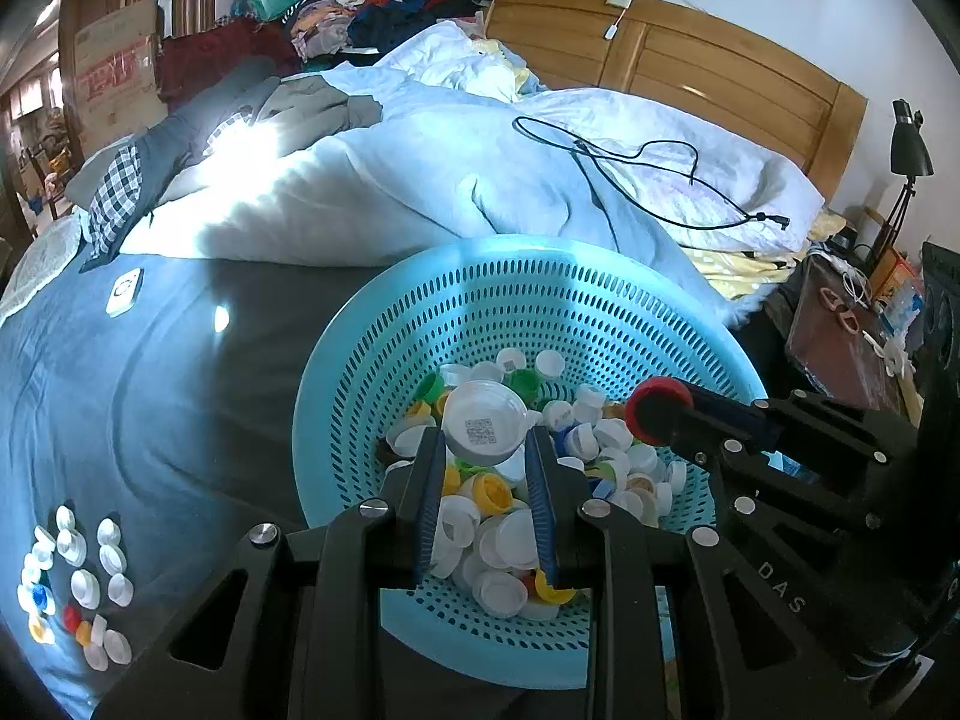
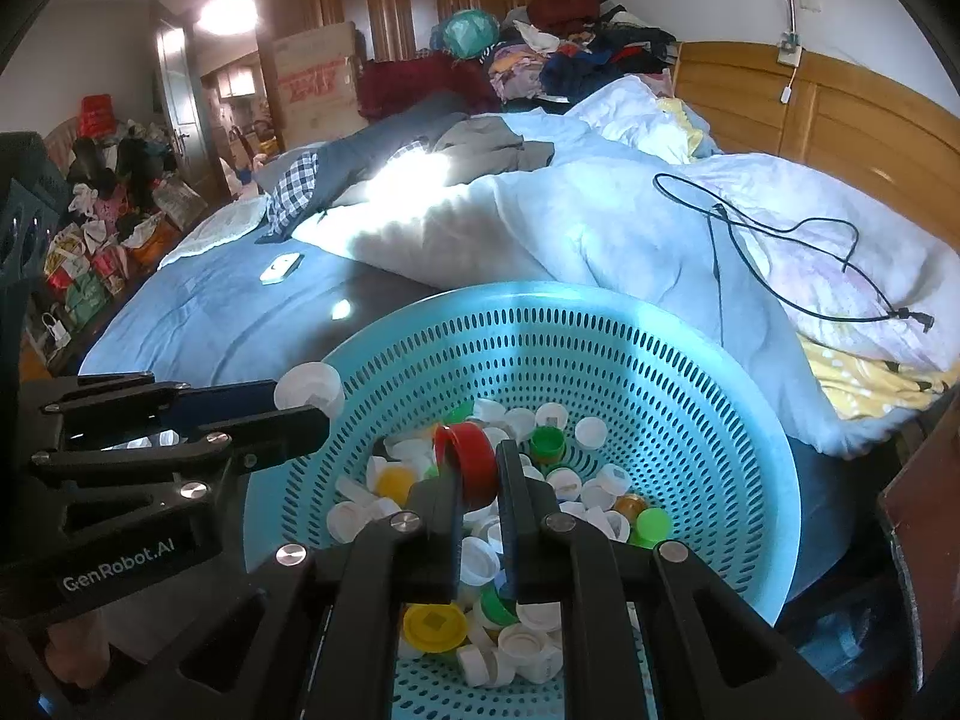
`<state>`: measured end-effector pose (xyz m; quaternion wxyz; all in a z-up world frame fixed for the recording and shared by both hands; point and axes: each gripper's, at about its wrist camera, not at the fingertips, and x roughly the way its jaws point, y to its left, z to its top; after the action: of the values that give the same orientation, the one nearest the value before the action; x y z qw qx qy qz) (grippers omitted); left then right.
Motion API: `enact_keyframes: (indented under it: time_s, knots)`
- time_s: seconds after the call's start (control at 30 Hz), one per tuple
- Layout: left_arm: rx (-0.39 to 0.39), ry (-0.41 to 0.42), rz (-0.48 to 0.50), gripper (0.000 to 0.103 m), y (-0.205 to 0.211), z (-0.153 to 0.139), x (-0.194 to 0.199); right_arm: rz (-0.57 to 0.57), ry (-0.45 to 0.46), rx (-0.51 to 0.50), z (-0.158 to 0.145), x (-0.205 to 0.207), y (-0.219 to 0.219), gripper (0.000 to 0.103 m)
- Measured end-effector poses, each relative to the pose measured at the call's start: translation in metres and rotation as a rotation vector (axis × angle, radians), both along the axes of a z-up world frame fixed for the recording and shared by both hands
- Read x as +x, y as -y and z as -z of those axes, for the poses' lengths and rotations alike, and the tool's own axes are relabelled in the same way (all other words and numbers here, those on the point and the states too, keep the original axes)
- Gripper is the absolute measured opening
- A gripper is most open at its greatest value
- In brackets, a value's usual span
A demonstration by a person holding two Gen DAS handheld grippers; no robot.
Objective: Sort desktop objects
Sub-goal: 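Carry the white cap and red cap over the blue basket, then open both grippers to drop the white and red caps into the basket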
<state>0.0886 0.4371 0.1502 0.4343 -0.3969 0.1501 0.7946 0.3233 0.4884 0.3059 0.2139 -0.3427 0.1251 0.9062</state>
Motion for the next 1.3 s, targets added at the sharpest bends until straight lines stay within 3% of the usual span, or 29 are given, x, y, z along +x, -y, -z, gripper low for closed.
enact_keyframes:
  time_s: [0.63,0.83,0.97,1.13,1.3]
  knots:
    - [0.005,0.004,0.003,0.024,0.0,0.007,0.0,0.002,0.004,0.003,0.002,-0.002,-0.001,0.011]
    - [0.025,0.004,-0.015,0.031,0.004,0.004,-0.005,0.018,-0.002,0.009,-0.001,-0.002,-0.001,0.021]
    - [0.044,-0.006,-0.041,0.043,0.016,0.002,-0.012,0.034,-0.028,0.013,-0.006,-0.001,0.0,0.042]
    - [0.079,-0.049,-0.104,0.044,0.077,0.006,-0.026,-0.016,-0.088,0.028,-0.019,0.0,0.019,0.044]
    - [0.092,-0.085,-0.286,0.044,0.194,0.037,-0.046,-0.119,-0.09,0.028,-0.013,-0.012,0.059,0.048]
